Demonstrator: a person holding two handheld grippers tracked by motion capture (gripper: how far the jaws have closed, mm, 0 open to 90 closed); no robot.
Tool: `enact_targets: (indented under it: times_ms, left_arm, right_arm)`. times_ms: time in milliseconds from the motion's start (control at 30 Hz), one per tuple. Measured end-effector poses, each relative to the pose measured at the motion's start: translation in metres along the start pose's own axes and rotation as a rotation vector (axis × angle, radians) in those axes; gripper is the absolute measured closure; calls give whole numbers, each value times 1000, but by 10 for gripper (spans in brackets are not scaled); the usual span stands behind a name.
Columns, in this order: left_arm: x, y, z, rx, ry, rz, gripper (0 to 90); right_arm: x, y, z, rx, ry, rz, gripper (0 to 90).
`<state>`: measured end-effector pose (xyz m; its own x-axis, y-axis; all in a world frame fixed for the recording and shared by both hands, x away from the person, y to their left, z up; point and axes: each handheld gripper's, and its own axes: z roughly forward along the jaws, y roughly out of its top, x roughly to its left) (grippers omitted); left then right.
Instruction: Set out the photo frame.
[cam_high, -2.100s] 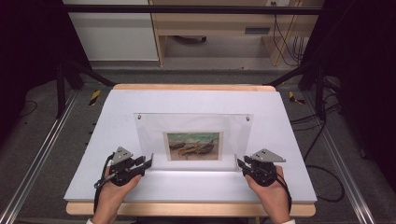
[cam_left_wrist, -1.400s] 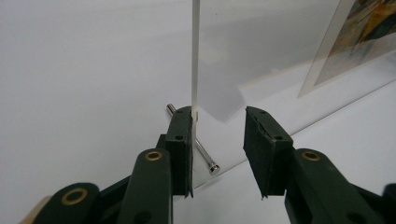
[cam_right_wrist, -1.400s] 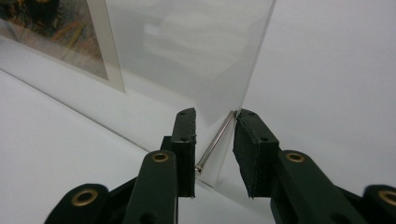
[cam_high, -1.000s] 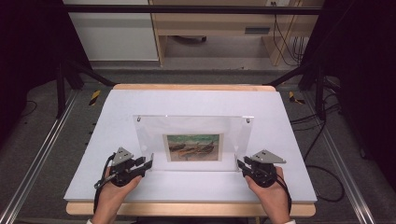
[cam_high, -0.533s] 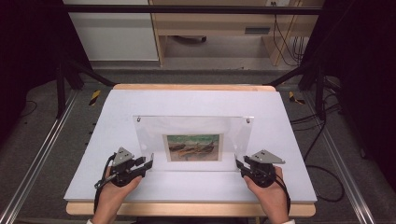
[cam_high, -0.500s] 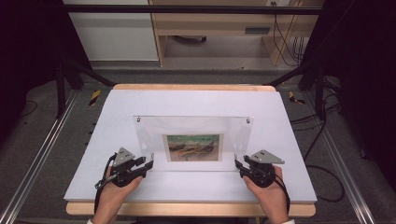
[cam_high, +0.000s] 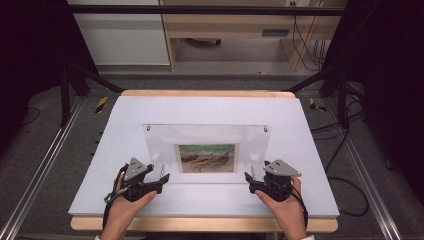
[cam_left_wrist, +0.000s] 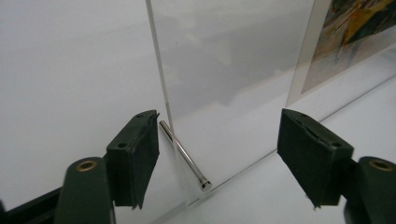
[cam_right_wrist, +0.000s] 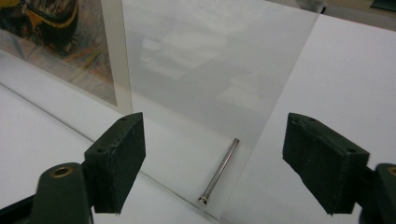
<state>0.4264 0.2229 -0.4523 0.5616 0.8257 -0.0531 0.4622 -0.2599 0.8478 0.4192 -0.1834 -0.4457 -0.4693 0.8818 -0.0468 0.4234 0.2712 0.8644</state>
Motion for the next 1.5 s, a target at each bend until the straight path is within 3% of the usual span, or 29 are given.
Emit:
enact_targets:
  times_ms: [167, 267, 367, 633, 1067, 1333, 1500]
  left_arm:
    - [-3, 3, 0, -15, 12, 39, 174]
    - [-4, 3, 0, -26, 5, 30, 88]
    - [-3, 4, -1, -38, 0, 28, 52]
    - [2, 3, -12, -71, 2, 37, 47]
    - [4, 4, -27, -129, 42, 89, 48]
    - [6, 3, -32, -140, 46, 81, 49]
    - [10, 2, -36, -147, 64, 102, 48]
  right_arm:
    - [0, 2, -2, -29, -13, -9, 154]
    - [0, 3, -4, -53, -17, -13, 126]
    - [1, 3, -7, -84, -24, -49, 95]
    - [1, 2, -15, -107, -23, -79, 88]
    - [-8, 0, -32, -153, -81, -48, 101]
    - [-14, -6, -40, -153, -104, -38, 113]
    - [-20, -11, -46, -146, -124, -25, 121]
